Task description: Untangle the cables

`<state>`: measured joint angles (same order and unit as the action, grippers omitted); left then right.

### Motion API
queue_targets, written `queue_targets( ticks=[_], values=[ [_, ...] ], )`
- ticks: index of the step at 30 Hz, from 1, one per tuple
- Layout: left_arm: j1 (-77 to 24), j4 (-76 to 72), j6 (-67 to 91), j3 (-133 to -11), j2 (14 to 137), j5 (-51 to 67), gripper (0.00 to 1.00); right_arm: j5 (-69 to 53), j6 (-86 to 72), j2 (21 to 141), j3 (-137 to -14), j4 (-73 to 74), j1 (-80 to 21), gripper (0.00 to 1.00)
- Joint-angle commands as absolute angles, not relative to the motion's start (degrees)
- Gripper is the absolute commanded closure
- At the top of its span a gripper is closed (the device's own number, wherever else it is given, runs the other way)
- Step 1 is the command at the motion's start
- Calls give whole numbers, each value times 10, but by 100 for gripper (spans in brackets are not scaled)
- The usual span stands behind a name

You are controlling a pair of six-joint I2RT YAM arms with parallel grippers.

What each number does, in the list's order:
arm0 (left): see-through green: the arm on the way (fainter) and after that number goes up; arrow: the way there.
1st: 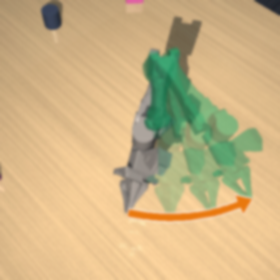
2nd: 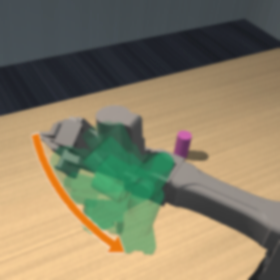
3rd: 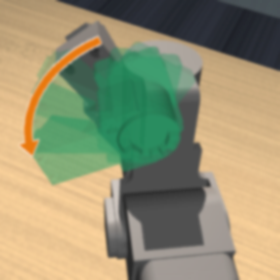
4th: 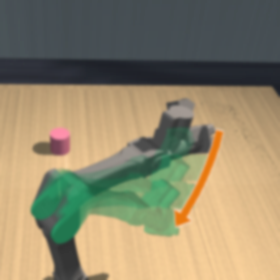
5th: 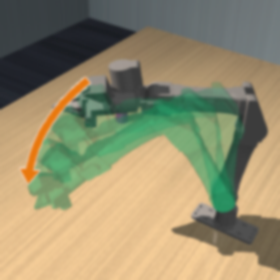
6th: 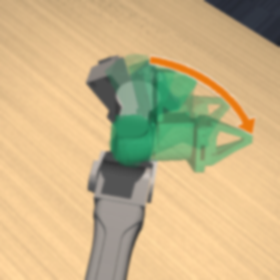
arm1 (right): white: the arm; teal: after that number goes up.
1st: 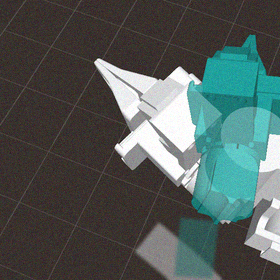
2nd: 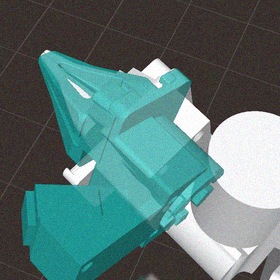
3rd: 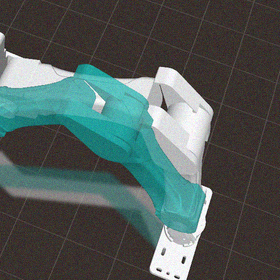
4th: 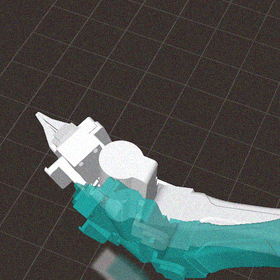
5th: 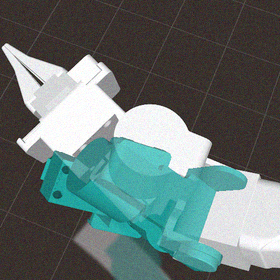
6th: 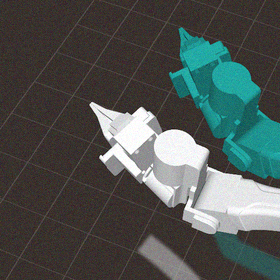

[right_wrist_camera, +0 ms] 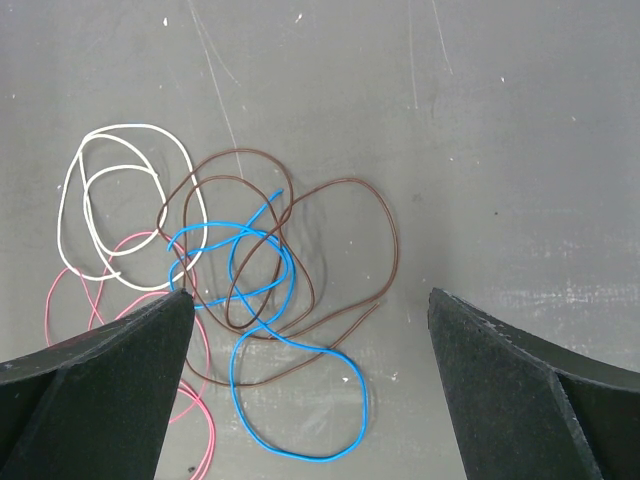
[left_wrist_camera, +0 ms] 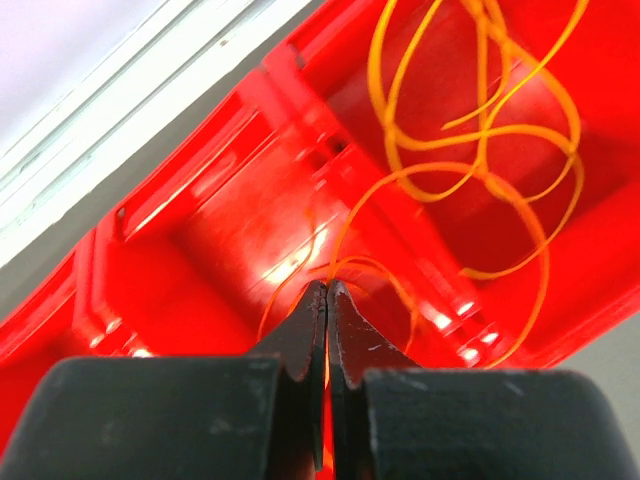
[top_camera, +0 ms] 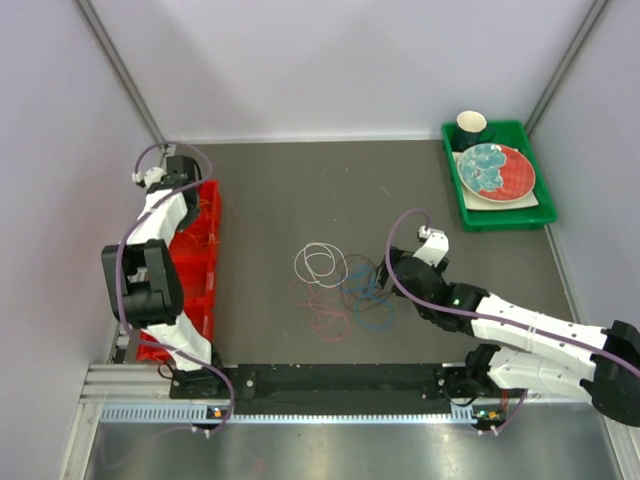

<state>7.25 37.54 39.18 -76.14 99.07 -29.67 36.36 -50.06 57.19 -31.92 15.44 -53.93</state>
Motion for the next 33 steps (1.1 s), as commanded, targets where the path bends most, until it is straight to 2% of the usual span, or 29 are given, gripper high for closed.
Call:
queue_targets(
  ticks=[1,12,25,27,28,29,30,31,33],
  values=[
    [76,370,412,-716,905,-314,100,368,-496,576,-345,133,-537,1],
    [76,374,409,-603,809,-302,100,366,-495,580,-348,137,-537,1],
    [76,381,403,-625,841,-265,100,364,-495,586,-353,142,-537,1],
    [76,384,396,-635,843,-256,90,364,-496,586,-355,142,-537,1],
    [76,387,393,-640,842,-251,78,364,-495,587,-355,143,-537,1],
    [76,388,389,-647,839,-244,62,364,-496,586,-354,143,-537,1],
    [76,387,382,-649,830,-233,39,364,-495,586,-354,143,-537,1],
    [75,385,379,-652,821,-229,29,364,-495,587,-355,143,-537,1],
    [76,380,366,-660,791,-222,17,364,-495,589,-354,142,-537,1]
  ],
)
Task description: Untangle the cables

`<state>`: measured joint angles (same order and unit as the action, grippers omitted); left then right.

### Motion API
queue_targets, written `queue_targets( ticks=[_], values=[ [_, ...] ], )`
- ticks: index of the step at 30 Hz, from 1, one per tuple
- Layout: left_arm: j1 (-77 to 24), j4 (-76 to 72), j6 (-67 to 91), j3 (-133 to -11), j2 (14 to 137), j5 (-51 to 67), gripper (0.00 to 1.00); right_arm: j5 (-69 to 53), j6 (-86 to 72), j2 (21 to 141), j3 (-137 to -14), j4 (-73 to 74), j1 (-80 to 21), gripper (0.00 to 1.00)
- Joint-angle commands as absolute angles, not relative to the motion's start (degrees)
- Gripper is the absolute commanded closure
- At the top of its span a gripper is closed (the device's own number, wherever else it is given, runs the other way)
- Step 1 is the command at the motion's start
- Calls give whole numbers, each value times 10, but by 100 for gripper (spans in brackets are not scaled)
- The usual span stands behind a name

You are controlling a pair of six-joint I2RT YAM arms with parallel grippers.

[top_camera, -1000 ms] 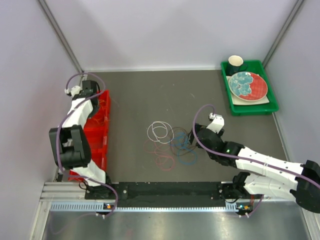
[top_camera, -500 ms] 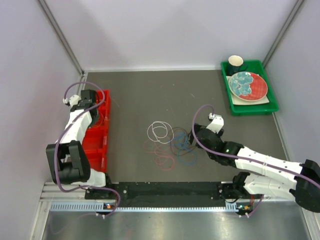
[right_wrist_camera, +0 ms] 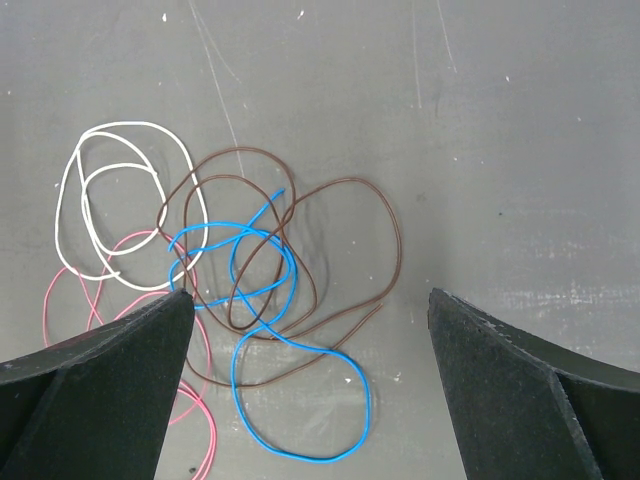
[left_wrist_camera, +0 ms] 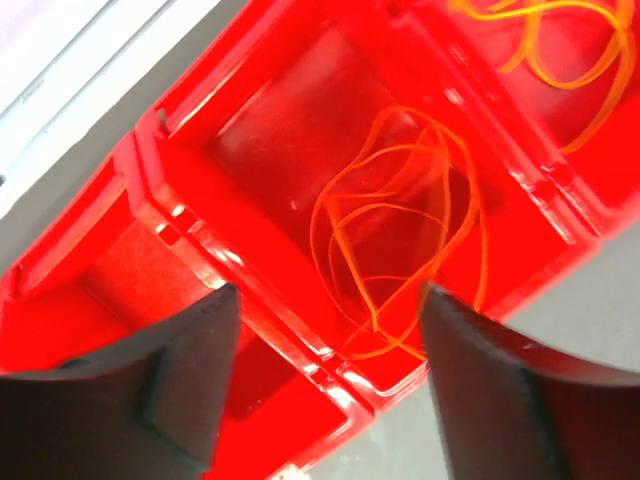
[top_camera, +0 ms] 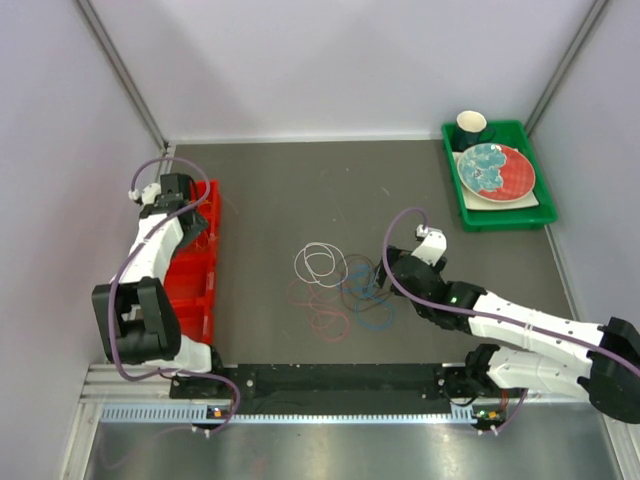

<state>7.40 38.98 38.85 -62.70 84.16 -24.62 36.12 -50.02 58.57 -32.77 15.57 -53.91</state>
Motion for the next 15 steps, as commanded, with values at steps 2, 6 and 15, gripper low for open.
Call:
queue_targets(
  ticks=[2,6,15],
  values=[
    [76,369,354,-671,763,-199,15,364,-495,590,-356,142,-537,1],
    [75,371,338,-693,723,-150,5,364,-495,592,-359,144,-537,1],
    [33,352,329,-656,593,-69,9,363,-497,592,-359,147,-537,1]
  ],
)
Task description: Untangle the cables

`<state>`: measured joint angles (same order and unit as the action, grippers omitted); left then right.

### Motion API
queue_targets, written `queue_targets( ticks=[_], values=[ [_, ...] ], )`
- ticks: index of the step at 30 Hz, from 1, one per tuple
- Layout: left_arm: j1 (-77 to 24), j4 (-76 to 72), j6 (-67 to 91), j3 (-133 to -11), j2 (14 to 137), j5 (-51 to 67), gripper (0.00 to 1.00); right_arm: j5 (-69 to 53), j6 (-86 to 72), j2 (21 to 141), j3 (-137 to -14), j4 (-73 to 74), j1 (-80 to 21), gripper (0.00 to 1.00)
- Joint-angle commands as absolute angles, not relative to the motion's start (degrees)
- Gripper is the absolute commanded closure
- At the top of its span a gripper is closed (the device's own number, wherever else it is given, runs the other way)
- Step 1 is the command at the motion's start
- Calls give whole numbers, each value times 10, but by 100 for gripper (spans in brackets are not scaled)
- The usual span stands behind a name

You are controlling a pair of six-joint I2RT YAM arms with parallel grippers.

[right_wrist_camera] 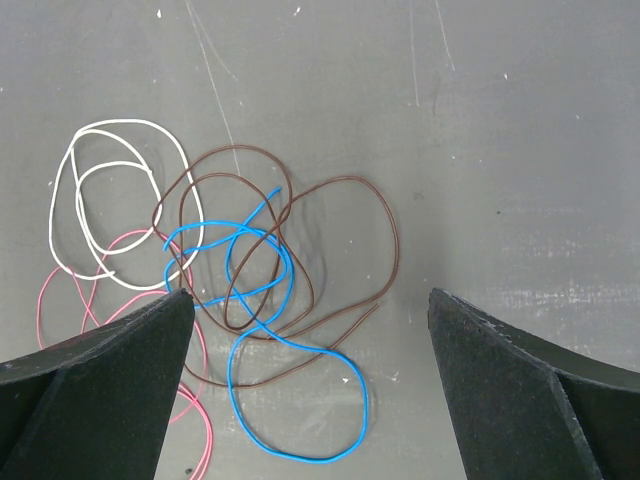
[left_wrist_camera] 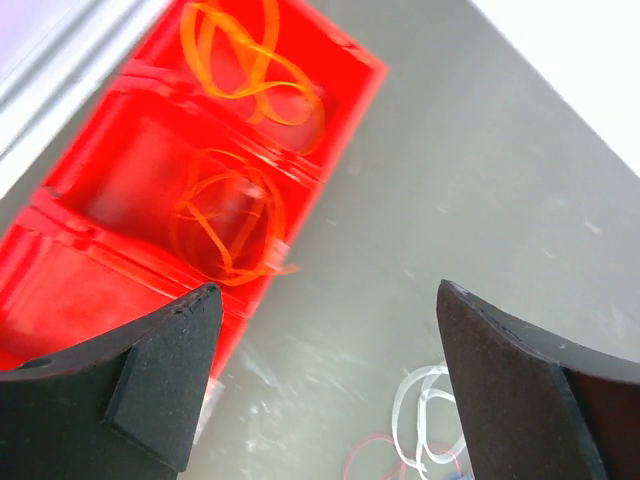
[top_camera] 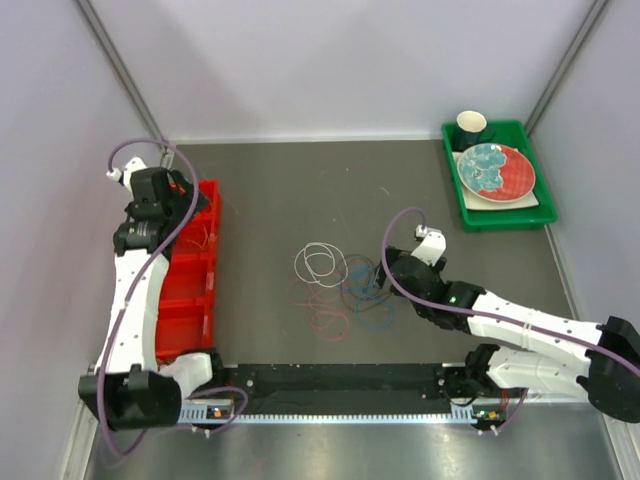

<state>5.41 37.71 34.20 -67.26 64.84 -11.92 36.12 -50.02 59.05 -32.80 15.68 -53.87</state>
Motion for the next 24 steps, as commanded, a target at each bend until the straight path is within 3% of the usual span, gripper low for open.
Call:
queue_targets(
  ticks=[1,9,18,24],
  values=[
    [17,351,327,-645,585,-67,10,363,-497,592,-359,149,-537,1],
    [-119,345,355,-601,547,-75,15,364,-503,588,-357,151,-537,1],
    [-425,337,449,-547,625,-211,18,367,-509,589,-360,158,-537,1],
    [-481,342,488,-523,684,-231,22,366,-510,595,-364,163,-537,1]
  ],
)
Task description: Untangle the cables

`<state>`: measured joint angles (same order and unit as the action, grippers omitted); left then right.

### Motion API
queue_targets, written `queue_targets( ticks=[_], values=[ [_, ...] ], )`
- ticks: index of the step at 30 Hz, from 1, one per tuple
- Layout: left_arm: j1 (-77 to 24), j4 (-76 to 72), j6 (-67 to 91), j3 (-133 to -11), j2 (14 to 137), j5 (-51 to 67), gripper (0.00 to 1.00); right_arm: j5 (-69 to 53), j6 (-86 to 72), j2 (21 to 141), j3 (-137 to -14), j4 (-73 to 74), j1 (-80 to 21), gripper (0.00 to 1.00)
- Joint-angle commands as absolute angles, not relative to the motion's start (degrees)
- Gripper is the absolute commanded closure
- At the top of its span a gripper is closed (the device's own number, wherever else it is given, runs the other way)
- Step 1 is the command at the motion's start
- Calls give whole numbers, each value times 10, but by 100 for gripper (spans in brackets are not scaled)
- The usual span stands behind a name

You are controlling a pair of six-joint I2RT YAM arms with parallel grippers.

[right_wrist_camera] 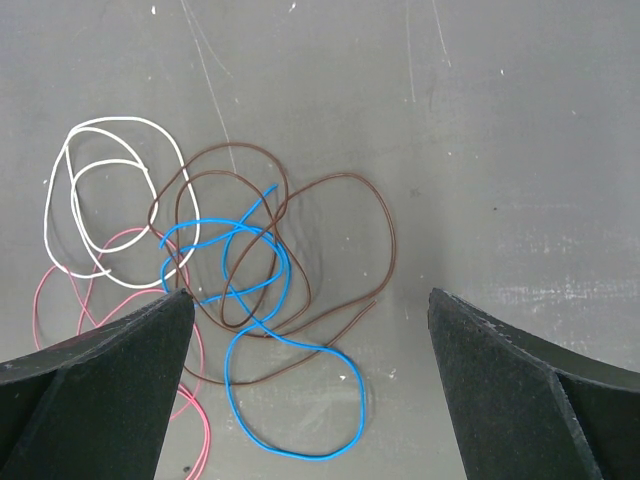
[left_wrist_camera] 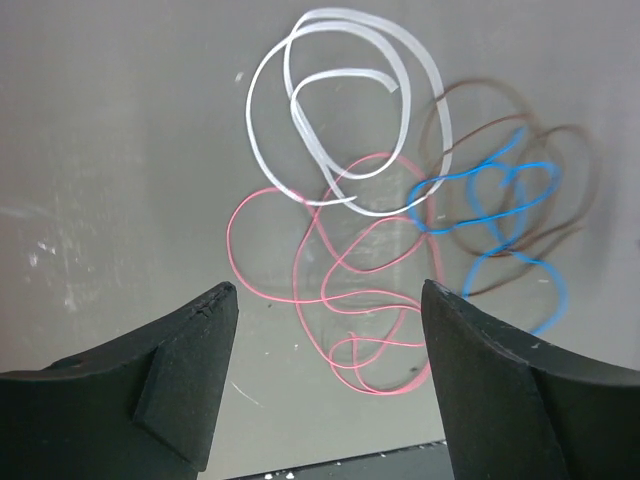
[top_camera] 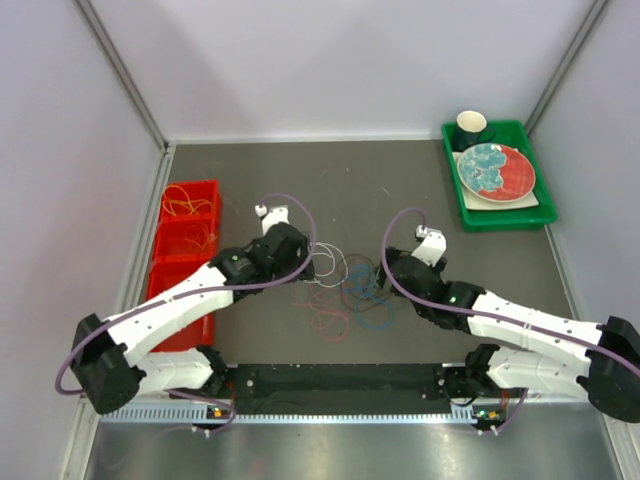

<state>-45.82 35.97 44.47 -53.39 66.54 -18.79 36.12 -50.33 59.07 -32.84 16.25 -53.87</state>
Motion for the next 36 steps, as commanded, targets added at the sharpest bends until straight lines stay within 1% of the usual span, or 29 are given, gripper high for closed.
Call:
queue_targets(
  ticks=[1,8,16,21,25,29,31,33,36],
  values=[
    [-485,343,491,-520,692,-235,23,366,-510,594,-365,163,-537,1],
    [-493,327,497,-520,741,-252,23,363,-509,597,-365,160,-537,1],
    [-492,348,484,-584,860,-311,23,362,-506,592,-361,159,-537,1],
    [-482,347,454,-634,922,-326,27,360,-503,591,-360,156,-537,1],
    [-458,326,414,-658,951,-302,35,359,-501,591,-359,156,-537,1],
    [-433,311,375,-695,981,-284,38,360,-502,592,-359,153,-536,1],
    [-429,305,341,-709,1003,-281,37,359,-500,594,-361,152,-537,1],
    [-418,297,307,-724,1025,-276,33,359,-500,599,-361,152,-537,1],
    [-384,300,280,-748,1055,-236,30,359,-499,604,-365,151,-537,1]
  ],
)
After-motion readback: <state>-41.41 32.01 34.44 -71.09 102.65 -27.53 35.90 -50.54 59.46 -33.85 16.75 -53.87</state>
